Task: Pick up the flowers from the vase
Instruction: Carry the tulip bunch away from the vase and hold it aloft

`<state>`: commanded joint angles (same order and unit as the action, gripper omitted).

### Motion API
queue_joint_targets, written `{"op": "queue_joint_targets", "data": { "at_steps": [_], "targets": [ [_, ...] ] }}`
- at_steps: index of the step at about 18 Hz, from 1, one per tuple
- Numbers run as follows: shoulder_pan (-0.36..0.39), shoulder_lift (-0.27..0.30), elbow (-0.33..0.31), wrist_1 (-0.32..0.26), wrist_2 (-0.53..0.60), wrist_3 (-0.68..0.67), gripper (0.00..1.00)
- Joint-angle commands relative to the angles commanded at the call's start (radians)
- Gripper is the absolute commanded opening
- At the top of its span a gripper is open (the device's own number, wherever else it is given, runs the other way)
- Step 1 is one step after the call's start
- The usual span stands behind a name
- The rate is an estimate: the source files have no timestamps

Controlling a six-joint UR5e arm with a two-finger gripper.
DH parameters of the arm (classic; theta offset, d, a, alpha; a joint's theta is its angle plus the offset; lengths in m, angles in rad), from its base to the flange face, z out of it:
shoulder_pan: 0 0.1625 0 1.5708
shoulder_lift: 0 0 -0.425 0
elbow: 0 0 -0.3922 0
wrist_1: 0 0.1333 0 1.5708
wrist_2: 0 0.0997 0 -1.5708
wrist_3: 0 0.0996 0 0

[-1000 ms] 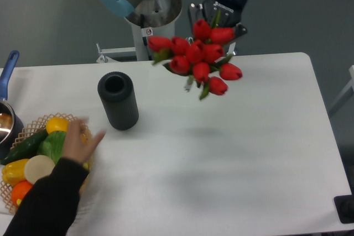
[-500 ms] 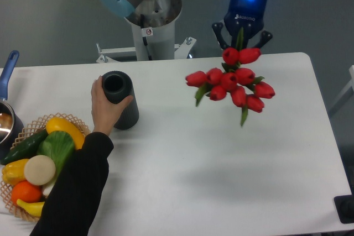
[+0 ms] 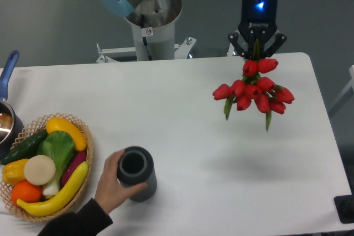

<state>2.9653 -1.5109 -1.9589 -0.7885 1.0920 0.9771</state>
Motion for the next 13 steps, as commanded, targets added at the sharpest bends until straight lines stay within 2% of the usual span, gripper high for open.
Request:
{"op": "queue_joint_targets", "data": {
  "at_steps": [5,10,13],
  "targets": [
    [-0.029,-0.029,0.008,-0.006,0.103,0.041,0.10],
    [-0.046,-0.034,0.023,-0.106,0.192,0.124,0.11],
    [-0.051,-0.037,0.026,-0.132,0.239,0.162,0.12]
  ]
}}
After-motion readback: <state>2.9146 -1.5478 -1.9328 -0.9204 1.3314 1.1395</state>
